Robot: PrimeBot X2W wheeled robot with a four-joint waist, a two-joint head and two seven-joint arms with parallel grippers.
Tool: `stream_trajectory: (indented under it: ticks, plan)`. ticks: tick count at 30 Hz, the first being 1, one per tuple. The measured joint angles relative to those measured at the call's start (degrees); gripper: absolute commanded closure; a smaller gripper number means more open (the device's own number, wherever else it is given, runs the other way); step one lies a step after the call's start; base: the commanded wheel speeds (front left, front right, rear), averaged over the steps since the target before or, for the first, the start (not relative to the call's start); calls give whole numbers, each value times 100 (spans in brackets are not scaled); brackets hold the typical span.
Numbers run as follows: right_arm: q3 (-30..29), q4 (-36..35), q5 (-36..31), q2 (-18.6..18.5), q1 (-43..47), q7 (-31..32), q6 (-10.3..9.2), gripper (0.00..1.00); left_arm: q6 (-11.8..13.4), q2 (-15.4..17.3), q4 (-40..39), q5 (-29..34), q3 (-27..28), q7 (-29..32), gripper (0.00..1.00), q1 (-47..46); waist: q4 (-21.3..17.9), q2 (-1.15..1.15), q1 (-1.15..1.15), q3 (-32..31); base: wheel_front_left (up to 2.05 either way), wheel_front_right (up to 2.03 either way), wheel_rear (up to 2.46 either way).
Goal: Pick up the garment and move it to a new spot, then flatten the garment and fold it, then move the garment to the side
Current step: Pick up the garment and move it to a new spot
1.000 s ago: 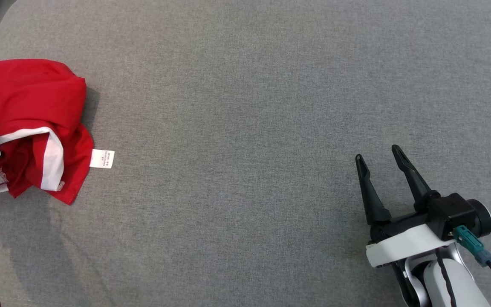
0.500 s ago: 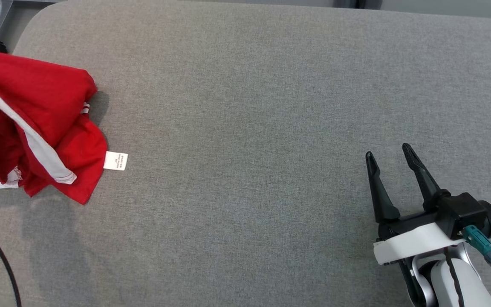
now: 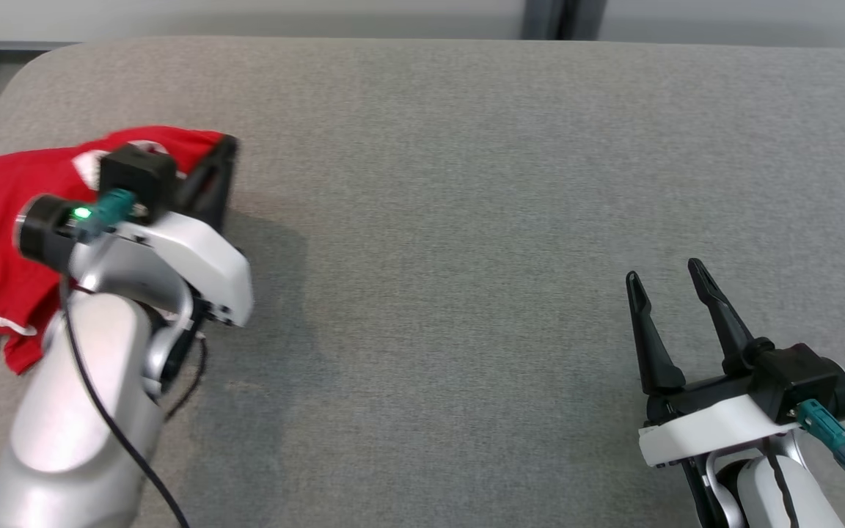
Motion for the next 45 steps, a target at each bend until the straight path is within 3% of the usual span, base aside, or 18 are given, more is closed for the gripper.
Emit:
stream_trajectory:
  ticks: [10, 16, 28, 35, 36, 37, 45]
  plan:
    - [55, -7, 243, -2, -130, -84, 0, 0, -78, -412, -1144, 352, -962, 390, 100, 166, -693, 0, 0, 94, 0, 0, 0]
    - [53, 18, 502, 0, -182, -129, 0, 0, -201, -566, -1344, 464, -1611, 739, 100, -9, -1268, 0, 0, 226, 0, 0, 0]
    - [115, -62, 982, -7, -278, -162, 0, 0, -325, -954, -450, 337, -2826, 1006, 100, -394, -2487, 0, 0, 702, 0, 0, 0]
    - [130, -97, 1072, -3, -340, -164, 0, 0, -327, -1039, 245, 126, -3205, 886, 100, -579, -2796, 0, 0, 1009, 0, 0, 0]
    - [123, -97, 1073, -3, -340, -164, 0, 0, -332, -1054, 322, 73, -3247, 860, 67, -601, -2812, 0, 0, 1034, 0, 0, 0]
    - [111, -97, 1074, -4, -344, -164, 0, 0, -335, -1059, 364, 71, -3311, 804, 0, -632, -2819, 0, 0, 1054, 0, 0, 0]
    - [-24, -92, 960, -1, -384, -165, 0, 0, -343, -1089, 73, 63, -3721, 257, 0, -862, -2634, 0, 0, 1033, 0, 0, 0]
